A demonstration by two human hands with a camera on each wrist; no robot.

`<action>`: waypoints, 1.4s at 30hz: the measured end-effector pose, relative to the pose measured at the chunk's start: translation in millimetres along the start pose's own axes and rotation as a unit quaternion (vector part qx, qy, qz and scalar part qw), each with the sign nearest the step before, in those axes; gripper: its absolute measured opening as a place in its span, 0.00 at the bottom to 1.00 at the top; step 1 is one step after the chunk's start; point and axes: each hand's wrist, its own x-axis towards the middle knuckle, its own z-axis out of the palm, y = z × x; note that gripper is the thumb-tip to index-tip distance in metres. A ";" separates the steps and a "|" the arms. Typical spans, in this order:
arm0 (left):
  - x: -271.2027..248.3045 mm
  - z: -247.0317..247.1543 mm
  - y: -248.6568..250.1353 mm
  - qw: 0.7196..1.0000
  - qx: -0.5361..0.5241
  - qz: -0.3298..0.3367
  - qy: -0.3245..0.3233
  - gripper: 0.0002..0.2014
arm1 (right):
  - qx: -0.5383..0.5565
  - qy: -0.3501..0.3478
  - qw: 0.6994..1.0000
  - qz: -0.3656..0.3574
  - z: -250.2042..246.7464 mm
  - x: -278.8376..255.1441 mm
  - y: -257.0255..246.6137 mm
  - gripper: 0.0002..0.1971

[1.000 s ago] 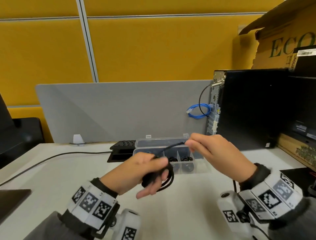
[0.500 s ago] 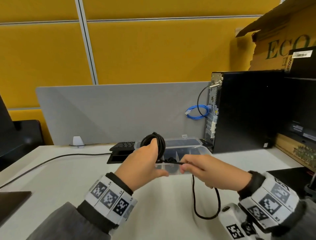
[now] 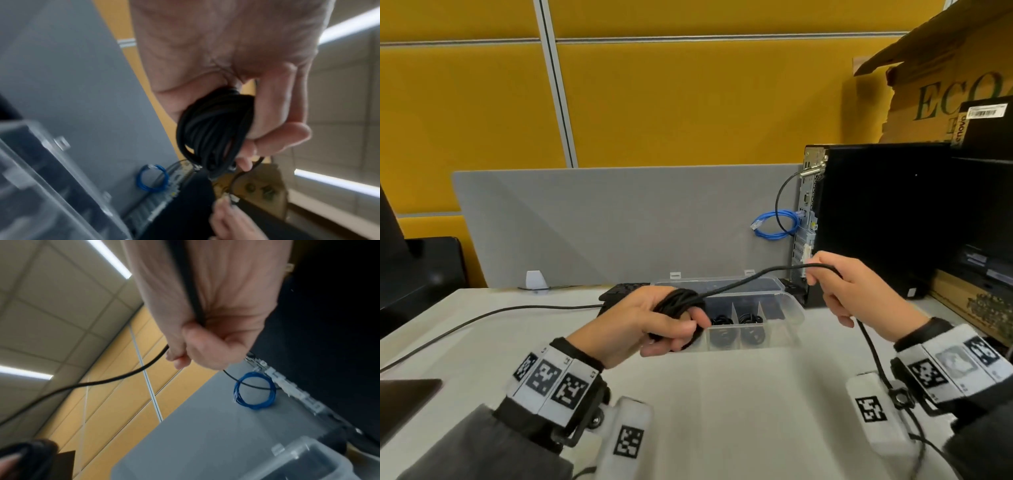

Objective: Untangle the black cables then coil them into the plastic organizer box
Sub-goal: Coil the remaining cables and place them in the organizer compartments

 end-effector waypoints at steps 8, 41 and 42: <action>15.5 15.5 2.6 0.991 0.044 0.055 0.111 0.11 | -0.169 -0.094 0.973 -0.123 47.8 -9.0 -27.4 0.36; 1.3 14.8 7.3 0.998 0.040 0.026 0.052 0.09 | -0.027 -0.111 0.973 -0.203 49.8 -1.1 -61.9 0.20; 2.4 12.7 7.0 0.993 0.075 0.029 0.085 0.10 | -0.033 -0.085 0.973 -0.213 44.9 -1.7 -64.5 0.22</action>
